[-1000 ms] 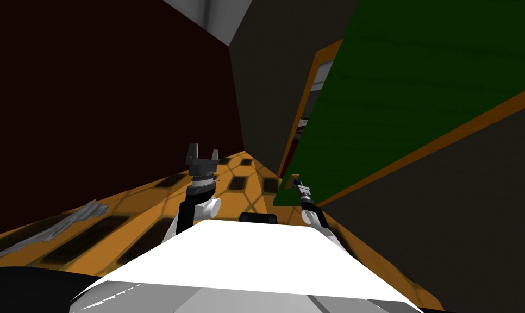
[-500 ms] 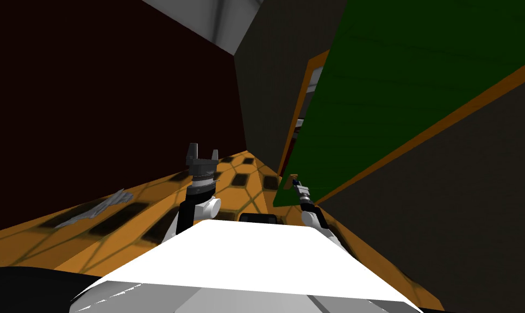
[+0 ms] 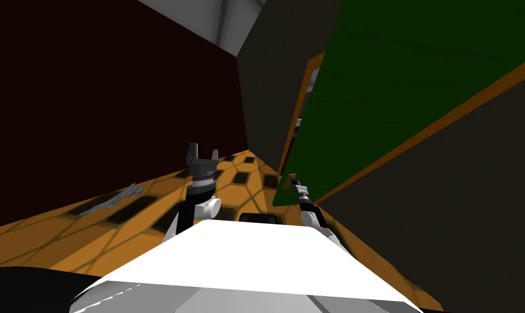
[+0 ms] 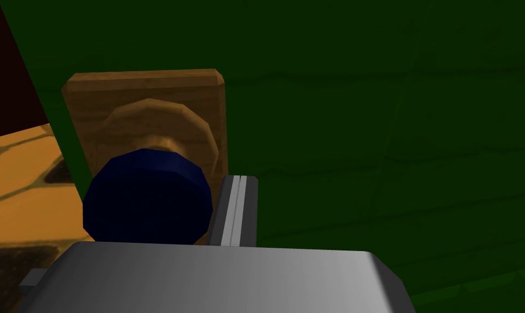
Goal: Pull the door open
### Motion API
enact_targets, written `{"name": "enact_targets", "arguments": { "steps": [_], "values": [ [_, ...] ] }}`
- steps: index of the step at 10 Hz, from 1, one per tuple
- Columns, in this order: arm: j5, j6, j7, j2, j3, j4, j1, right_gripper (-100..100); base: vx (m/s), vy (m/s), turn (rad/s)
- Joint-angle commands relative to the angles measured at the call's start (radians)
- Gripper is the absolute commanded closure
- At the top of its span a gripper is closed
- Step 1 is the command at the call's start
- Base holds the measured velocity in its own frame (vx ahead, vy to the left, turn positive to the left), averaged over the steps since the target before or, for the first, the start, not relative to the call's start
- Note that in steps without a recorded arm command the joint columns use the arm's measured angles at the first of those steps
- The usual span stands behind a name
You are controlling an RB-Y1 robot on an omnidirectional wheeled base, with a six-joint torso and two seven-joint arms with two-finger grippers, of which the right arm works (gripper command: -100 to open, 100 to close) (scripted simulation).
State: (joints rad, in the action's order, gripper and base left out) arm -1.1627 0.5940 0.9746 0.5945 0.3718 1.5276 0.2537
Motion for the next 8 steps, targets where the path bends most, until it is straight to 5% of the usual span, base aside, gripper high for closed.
{"name": "enact_targets", "arguments": {
  "steps": [1, 8],
  "values": [
    [0.008, -0.014, 0.001, -0.009, 0.032, 0.018, 0.005, -100, -0.068, -0.035, 0.045],
    [0.011, -0.013, 0.003, -0.007, 0.036, 0.019, 0.004, -100, -0.016, -0.005, 0.002]
  ]
}}
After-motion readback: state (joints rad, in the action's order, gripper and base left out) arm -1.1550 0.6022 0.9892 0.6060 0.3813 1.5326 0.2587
